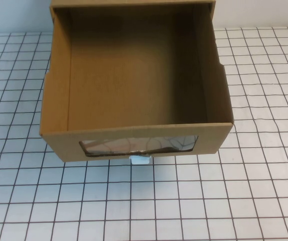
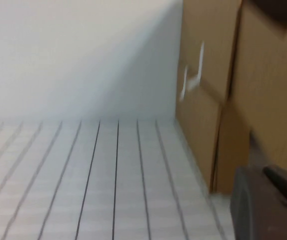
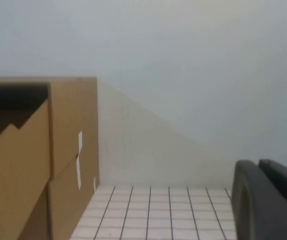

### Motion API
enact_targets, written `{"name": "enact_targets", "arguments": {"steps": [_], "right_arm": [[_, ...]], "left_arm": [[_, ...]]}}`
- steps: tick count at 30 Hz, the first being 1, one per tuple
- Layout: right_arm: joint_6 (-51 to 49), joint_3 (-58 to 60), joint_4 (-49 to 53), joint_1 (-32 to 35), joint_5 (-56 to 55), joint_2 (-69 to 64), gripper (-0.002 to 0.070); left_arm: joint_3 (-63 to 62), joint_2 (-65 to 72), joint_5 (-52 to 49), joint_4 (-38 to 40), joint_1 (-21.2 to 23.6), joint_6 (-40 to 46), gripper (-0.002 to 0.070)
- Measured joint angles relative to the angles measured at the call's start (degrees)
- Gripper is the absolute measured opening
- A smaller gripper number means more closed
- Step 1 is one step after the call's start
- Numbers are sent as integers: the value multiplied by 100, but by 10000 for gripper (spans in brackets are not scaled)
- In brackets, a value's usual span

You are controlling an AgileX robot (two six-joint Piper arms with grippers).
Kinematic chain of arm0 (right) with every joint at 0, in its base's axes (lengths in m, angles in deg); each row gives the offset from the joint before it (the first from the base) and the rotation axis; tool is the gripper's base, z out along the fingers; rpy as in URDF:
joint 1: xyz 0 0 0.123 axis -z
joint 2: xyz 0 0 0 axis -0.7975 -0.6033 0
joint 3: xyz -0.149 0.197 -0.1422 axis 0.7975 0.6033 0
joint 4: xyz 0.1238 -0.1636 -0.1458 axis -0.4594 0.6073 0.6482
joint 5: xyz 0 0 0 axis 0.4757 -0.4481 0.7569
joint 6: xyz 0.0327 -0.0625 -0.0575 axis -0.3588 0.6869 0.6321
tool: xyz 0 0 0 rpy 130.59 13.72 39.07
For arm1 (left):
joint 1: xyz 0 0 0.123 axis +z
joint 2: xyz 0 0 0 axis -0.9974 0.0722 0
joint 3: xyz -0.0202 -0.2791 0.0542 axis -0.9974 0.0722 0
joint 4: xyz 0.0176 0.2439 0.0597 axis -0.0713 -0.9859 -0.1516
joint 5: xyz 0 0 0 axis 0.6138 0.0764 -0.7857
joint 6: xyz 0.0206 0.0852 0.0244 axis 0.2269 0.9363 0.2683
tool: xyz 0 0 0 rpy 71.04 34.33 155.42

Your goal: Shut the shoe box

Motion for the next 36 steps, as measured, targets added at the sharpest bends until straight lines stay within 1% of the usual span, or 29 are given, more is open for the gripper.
{"name": "enact_targets", "arguments": {"steps": [3,6,15,19,23,26,29,31,33,34,36], "right_arm": [[0,0,0,0,-190,0,-13],[0,0,0,0,-199,0,-13],[0,0,0,0,-287,0,-14],[0,0,0,0,-873,0,-14],[0,0,319,0,-2051,0,-13],[-94,0,805,0,-2745,0,-13],[-523,-246,1444,0,-2641,0,-14],[-993,-572,1879,0,-2493,0,-14],[-1381,-928,2123,0,-2407,0,-13],[-1602,-1153,2188,0,-2362,0,-14],[-1996,-1594,2271,0,-2260,0,-14]], "left_arm": [[0,0,755,0,0,0,-2],[0,0,1084,0,0,0,-2],[0,0,957,0,0,12,-2],[0,0,1042,0,0,12,-2],[0,0,1385,0,0,12,-2],[0,0,2028,0,0,12,-2],[0,0,3135,0,0,12,-2],[0,0,4038,0,0,62,-2],[0,-9,4825,-12,0,128,-2],[0,-9,5102,-12,0,142,-2],[-106,-22,5344,-21,0,164,-2]]}}
